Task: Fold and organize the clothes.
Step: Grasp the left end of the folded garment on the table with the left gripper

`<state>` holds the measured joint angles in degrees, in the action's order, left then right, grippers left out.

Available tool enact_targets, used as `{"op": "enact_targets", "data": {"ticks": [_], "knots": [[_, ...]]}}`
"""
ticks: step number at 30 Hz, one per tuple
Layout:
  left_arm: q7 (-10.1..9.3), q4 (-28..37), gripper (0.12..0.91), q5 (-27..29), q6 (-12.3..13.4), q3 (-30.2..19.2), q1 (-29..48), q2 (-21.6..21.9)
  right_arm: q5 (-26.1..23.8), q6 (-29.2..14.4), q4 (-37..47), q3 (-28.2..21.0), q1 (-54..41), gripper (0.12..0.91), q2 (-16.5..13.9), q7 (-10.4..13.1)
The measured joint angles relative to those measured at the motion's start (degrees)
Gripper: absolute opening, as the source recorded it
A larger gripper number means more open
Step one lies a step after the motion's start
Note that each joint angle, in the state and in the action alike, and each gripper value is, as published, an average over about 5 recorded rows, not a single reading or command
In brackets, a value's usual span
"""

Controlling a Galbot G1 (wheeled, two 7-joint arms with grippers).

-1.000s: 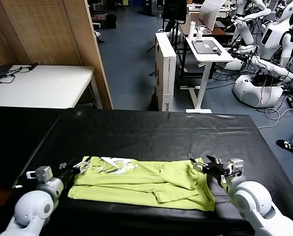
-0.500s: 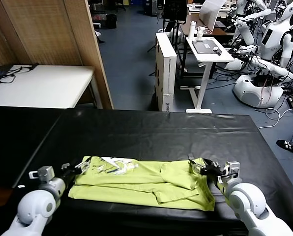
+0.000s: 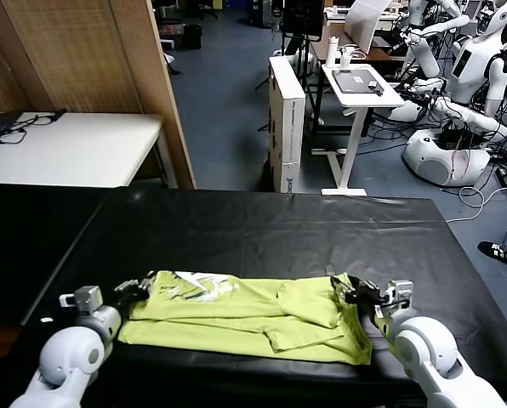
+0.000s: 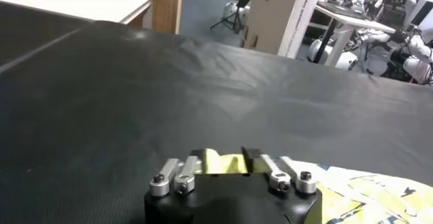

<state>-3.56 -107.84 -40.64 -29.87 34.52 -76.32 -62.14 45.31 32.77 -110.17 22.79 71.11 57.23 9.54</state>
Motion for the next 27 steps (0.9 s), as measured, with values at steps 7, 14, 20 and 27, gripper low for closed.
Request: {"op": "enact_targets", "data": {"ticks": [7,14,20,27], "knots": [[0.05,0.1,0.146,-0.2,0.2,1.0,-0.6,0.5,0.0,-0.2,0.1,0.4,0.5,0.141,0.6,0.6],[0.15,0.0,0.146,-0.3,0.5,1.9,-1.5,1.1,0.0,-0.2,-0.1,0.5,1.0,0.141,0.8,0.8],[0.18,-0.1,0.146,-0.4,0.6,2.2,-1.9,1.2,0.1,-0.2,0.0,0.6,1.0,0.141,0.9,1.1],[0.02,-0.4,0.146,-0.6,0.4,2.4,-2.2,1.1,0.4,-0.2,-0.3,1.2,1.5,0.141,1.0,0.5]]}}
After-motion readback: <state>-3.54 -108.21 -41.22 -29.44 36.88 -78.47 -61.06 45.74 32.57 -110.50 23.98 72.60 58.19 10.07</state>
